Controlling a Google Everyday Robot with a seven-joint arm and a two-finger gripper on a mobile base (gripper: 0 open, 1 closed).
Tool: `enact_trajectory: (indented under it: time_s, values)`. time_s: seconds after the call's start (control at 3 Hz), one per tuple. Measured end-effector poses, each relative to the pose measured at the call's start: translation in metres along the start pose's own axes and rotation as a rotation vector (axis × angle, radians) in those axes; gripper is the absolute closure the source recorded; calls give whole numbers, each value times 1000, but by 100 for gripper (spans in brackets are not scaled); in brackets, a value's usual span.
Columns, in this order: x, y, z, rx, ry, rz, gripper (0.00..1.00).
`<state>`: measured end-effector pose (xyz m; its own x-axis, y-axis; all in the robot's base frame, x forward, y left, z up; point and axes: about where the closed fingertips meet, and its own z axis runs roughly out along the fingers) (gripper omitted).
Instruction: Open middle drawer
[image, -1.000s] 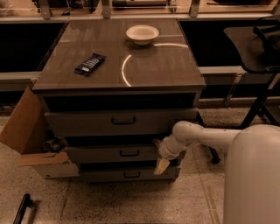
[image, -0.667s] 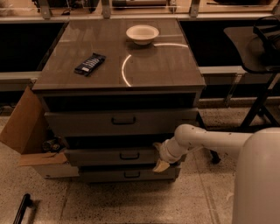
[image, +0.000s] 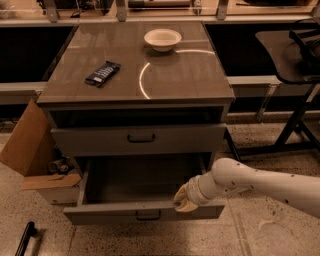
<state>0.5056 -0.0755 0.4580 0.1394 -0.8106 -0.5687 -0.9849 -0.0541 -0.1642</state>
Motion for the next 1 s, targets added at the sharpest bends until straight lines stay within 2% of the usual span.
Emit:
enact_trajectory:
  time_s: [0.33,0.67,1.0]
  values:
    - [-13,36,-4,-18,-48,1,100]
    - [-23,71,-1,-68,-95,15,100]
    - [-30,87,-11,-87,-132,18,84]
